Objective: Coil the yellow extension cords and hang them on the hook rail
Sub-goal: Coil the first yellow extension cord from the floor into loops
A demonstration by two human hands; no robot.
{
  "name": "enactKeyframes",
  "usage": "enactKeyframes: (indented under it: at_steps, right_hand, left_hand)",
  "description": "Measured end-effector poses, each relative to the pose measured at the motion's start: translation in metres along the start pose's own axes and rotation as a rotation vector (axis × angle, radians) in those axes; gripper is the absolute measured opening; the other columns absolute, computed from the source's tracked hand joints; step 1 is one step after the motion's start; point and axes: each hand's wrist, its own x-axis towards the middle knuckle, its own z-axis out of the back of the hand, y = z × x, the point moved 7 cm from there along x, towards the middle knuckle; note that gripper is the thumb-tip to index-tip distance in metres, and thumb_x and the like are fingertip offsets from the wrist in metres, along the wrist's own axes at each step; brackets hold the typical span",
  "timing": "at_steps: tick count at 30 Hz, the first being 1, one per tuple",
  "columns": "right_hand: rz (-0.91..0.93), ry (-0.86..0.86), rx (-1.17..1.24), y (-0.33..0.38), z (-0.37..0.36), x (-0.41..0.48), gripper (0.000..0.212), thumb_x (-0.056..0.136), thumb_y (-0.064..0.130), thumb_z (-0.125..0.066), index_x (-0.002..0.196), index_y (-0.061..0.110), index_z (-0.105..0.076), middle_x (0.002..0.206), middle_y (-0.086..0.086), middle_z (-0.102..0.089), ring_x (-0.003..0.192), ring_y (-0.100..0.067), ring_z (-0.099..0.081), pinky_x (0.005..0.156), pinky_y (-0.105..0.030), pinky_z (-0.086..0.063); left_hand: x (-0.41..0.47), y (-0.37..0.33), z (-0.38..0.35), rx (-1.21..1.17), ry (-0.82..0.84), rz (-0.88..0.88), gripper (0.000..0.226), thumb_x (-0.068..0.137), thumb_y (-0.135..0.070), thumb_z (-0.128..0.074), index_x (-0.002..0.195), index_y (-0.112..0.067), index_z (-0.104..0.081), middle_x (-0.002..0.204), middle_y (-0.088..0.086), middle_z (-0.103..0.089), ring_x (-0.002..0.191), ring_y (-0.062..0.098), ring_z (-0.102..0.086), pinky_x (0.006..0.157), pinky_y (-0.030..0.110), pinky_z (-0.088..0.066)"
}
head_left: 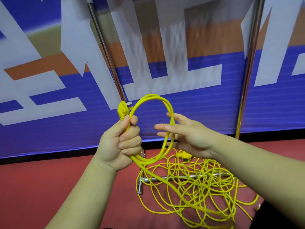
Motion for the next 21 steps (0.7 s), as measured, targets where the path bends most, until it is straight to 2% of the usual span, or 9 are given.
enactKeyframes:
  at_steps: [2, 3, 5, 7, 8, 11, 15, 18, 21]
  right_hand:
    - [0.021, 0.051, 0.167, 0.01, -0.009, -0.001, 0.05, 0.093, 0.017, -0.059, 0.14, 0.023, -0.042, 0.084, -0.003, -0.068, 0.087, -0.022, -0.072, 0.086, -0.044, -0.053]
    - [0.036, 0.069, 0.213, 0.016, -0.01, -0.002, 0.046, 0.095, 0.015, -0.056, 0.14, 0.021, -0.045, 0.073, -0.002, -0.058, 0.072, -0.02, -0.066, 0.084, -0.046, -0.054]
    - [0.081, 0.083, 0.236, 0.026, -0.006, -0.004, 0.047, 0.092, 0.015, -0.057, 0.138, 0.022, -0.05, 0.066, 0.0, -0.043, 0.058, -0.015, -0.05, 0.076, -0.041, -0.056]
    - [0.134, 0.063, 0.228, 0.035, -0.004, -0.005, 0.049, 0.088, 0.016, -0.059, 0.136, 0.022, -0.054, 0.065, 0.001, -0.039, 0.055, -0.013, -0.043, 0.07, -0.034, -0.054]
    - [0.16, 0.044, 0.228, 0.038, -0.002, -0.006, 0.047, 0.09, 0.015, -0.057, 0.136, 0.022, -0.055, 0.065, 0.001, -0.039, 0.054, -0.012, -0.041, 0.068, -0.032, -0.052]
    - [0.214, -0.036, 0.216, 0.043, 0.0, -0.005, 0.038, 0.099, 0.013, -0.052, 0.135, 0.02, -0.058, 0.064, 0.001, -0.04, 0.05, -0.011, -0.037, 0.063, -0.029, -0.047]
    - [0.255, -0.193, 0.074, 0.048, 0.01, -0.007, 0.029, 0.098, 0.014, -0.057, 0.126, 0.018, -0.064, 0.066, 0.0, -0.043, 0.046, -0.01, -0.035, 0.054, -0.027, -0.045]
    - [0.246, -0.174, 0.113, 0.051, 0.015, -0.008, 0.029, 0.097, 0.012, -0.058, 0.124, 0.014, -0.065, 0.069, 0.0, -0.045, 0.049, -0.01, -0.039, 0.054, -0.028, -0.047]
    - [0.241, -0.138, 0.187, 0.053, 0.015, -0.009, 0.028, 0.096, 0.014, -0.057, 0.123, 0.017, -0.065, 0.068, 0.001, -0.045, 0.051, -0.01, -0.036, 0.054, -0.026, -0.041]
  left_hand:
    - [0.002, 0.0, 0.0, -0.023, 0.016, -0.004, 0.028, 0.108, -0.029, -0.043, 0.105, -0.01, -0.062, 0.058, -0.006, -0.033, 0.045, 0.005, -0.031, 0.043, 0.018, -0.033]
    - [0.002, -0.002, 0.001, -0.033, 0.002, -0.024, 0.026, 0.107, -0.029, -0.046, 0.104, -0.009, -0.063, 0.057, -0.007, -0.032, 0.045, 0.006, -0.03, 0.043, 0.019, -0.032]
    - [0.001, -0.009, 0.007, -0.02, -0.091, -0.097, 0.019, 0.1, -0.028, -0.059, 0.098, -0.009, -0.065, 0.055, -0.008, -0.029, 0.043, 0.005, -0.026, 0.042, 0.019, -0.03]
    - [-0.002, -0.017, 0.013, 0.037, -0.276, -0.194, 0.017, 0.085, -0.024, -0.074, 0.087, -0.011, -0.065, 0.049, -0.009, -0.026, 0.04, 0.004, -0.021, 0.038, 0.017, -0.029]
    - [-0.003, -0.02, 0.015, 0.06, -0.363, -0.236, 0.017, 0.079, -0.023, -0.076, 0.083, -0.012, -0.064, 0.047, -0.01, -0.027, 0.037, 0.004, -0.022, 0.037, 0.016, -0.028]
    - [-0.003, -0.022, 0.015, 0.075, -0.494, -0.293, 0.014, 0.087, -0.024, -0.06, 0.079, -0.013, -0.061, 0.043, -0.01, -0.026, 0.032, 0.003, -0.027, 0.036, 0.016, -0.024]
    - [0.0, -0.008, 0.008, 0.175, -0.463, -0.198, 0.02, 0.095, -0.026, -0.048, 0.086, -0.013, -0.061, 0.046, -0.009, -0.025, 0.032, 0.002, -0.025, 0.034, 0.017, -0.021]
    - [0.002, -0.001, 0.004, 0.241, -0.436, -0.158, 0.02, 0.095, -0.028, -0.049, 0.09, -0.013, -0.061, 0.047, -0.008, -0.024, 0.033, 0.002, -0.024, 0.034, 0.016, -0.02]
    - [0.002, 0.001, 0.0, 0.299, -0.437, -0.141, 0.024, 0.095, -0.03, -0.05, 0.089, -0.012, -0.064, 0.048, -0.008, -0.023, 0.033, 0.002, -0.023, 0.034, 0.016, -0.021]
